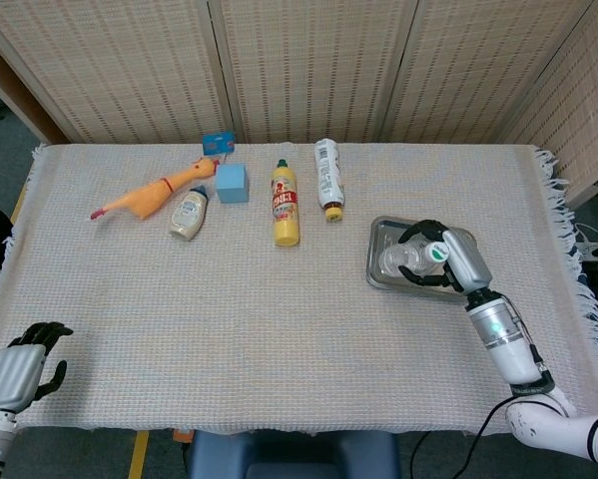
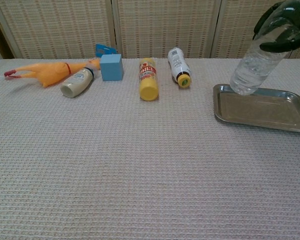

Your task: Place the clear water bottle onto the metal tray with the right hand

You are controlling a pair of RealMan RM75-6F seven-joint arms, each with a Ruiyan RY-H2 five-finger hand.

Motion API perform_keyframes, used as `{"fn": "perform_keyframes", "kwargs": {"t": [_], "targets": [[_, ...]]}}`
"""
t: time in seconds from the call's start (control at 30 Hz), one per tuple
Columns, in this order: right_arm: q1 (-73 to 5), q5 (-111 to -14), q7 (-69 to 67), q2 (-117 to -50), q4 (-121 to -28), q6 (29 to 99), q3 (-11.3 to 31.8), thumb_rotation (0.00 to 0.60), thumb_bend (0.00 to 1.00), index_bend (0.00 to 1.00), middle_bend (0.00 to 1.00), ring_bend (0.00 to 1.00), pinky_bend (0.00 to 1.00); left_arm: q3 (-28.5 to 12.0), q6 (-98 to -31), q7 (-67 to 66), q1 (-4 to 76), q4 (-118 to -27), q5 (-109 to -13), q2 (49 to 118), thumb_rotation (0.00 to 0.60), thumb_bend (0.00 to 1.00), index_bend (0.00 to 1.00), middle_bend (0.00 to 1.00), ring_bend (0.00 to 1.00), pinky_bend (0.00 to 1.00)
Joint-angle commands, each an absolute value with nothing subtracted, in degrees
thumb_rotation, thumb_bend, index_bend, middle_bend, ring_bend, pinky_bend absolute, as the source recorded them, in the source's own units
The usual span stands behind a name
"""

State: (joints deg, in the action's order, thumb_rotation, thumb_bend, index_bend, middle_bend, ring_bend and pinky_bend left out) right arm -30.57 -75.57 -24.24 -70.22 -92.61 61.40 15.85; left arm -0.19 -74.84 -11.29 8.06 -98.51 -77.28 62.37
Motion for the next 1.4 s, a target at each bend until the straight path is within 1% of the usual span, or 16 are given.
{"fn": "perform_keyframes", "kwargs": {"t": [0.03, 0.17, 0.27, 0.47, 0.57, 0.63, 0.7, 0.9, 1.03, 1.13, 1.23, 1.33, 1.4], "targets": [[-31.17, -71.74, -16.00, -66.11, -100.86, 63.52, 18.95, 0.600, 0.04, 0.74, 0.53, 0.23, 0.44, -0.10, -74.81, -11.48, 8.09, -98.52, -77.39, 62.30, 0.600, 0.50, 0.28, 0.20, 0.12, 0.32], [-30.81, -69.06, -13.67, -66.42, -100.51, 63.38, 18.39, 0.600, 0.04, 0.74, 0.53, 0.23, 0.44, -0.05, -74.82, -11.41, 8.07, -98.73, -77.40, 62.30, 0.600, 0.50, 0.28, 0.20, 0.12, 0.32], [-30.85, -66.82, -16.08, -68.39, -95.70, 60.59, 17.23, 0.600, 0.04, 0.74, 0.53, 0.23, 0.44, 0.06, -74.54, -11.81, 8.19, -98.64, -77.32, 62.30, 0.600, 0.50, 0.28, 0.20, 0.12, 0.32], [-31.77, -64.80, -24.24, -74.76, -81.14, 53.27, 15.40, 0.600, 0.04, 0.74, 0.53, 0.23, 0.44, 0.09, -73.92, -11.97, 8.39, -98.74, -76.73, 62.19, 0.600, 0.50, 0.28, 0.20, 0.12, 0.32], [-31.91, -66.57, -26.04, -75.99, -78.50, 52.93, 15.05, 0.600, 0.04, 0.74, 0.53, 0.23, 0.44, 0.00, -73.68, -11.87, 8.44, -98.88, -76.27, 62.17, 0.600, 0.50, 0.28, 0.20, 0.12, 0.32], [-31.83, -68.24, -26.53, -75.72, -79.05, 53.81, 15.10, 0.600, 0.04, 0.74, 0.53, 0.23, 0.44, 0.04, -73.60, -11.99, 8.47, -98.91, -76.19, 62.11, 0.600, 0.50, 0.28, 0.20, 0.12, 0.32], [-31.71, -69.73, -26.09, -74.40, -81.60, 55.25, 15.54, 0.600, 0.04, 0.74, 0.53, 0.23, 0.44, 0.14, -73.48, -12.30, 8.51, -99.04, -76.15, 61.97, 0.600, 0.50, 0.28, 0.20, 0.12, 0.32], [-30.84, -72.34, -19.45, -67.66, -94.69, 60.44, 17.32, 0.600, 0.04, 0.74, 0.53, 0.23, 0.44, 0.34, -73.31, -12.66, 8.59, -99.42, -76.20, 61.80, 0.600, 0.50, 0.28, 0.20, 0.12, 0.32], [-29.53, -72.71, -15.92, -65.40, -99.91, 63.61, 17.55, 0.600, 0.04, 0.74, 0.53, 0.23, 0.45, 0.45, -73.22, -12.53, 8.60, -99.63, -76.24, 61.70, 0.600, 0.50, 0.28, 0.20, 0.12, 0.32], [-29.14, -71.88, -15.68, -65.47, -99.69, 63.43, 16.98, 0.600, 0.04, 0.74, 0.53, 0.23, 0.45, 0.51, -73.26, -12.61, 8.60, -99.65, -76.30, 61.63, 0.600, 0.50, 0.28, 0.20, 0.12, 0.32], [-29.45, -70.08, -17.81, -66.59, -96.65, 60.82, 16.28, 0.600, 0.04, 0.74, 0.53, 0.23, 0.45, 0.47, -73.21, -12.50, 8.61, -99.71, -76.12, 61.64, 0.600, 0.50, 0.28, 0.20, 0.12, 0.32], [-30.22, -69.95, -21.91, -68.32, -91.40, 57.41, 15.51, 0.600, 0.04, 0.74, 0.53, 0.23, 0.45, 0.50, -73.00, -12.93, 8.69, -99.61, -75.85, 61.67, 0.600, 0.50, 0.28, 0.20, 0.12, 0.32], [-30.93, -71.39, -27.50, -69.50, -86.49, 54.40, 14.92, 0.600, 0.04, 0.74, 0.53, 0.23, 0.45, 0.44, -72.86, -12.94, 8.74, -99.69, -75.53, 61.74, 0.600, 0.50, 0.28, 0.20, 0.12, 0.32]]}}
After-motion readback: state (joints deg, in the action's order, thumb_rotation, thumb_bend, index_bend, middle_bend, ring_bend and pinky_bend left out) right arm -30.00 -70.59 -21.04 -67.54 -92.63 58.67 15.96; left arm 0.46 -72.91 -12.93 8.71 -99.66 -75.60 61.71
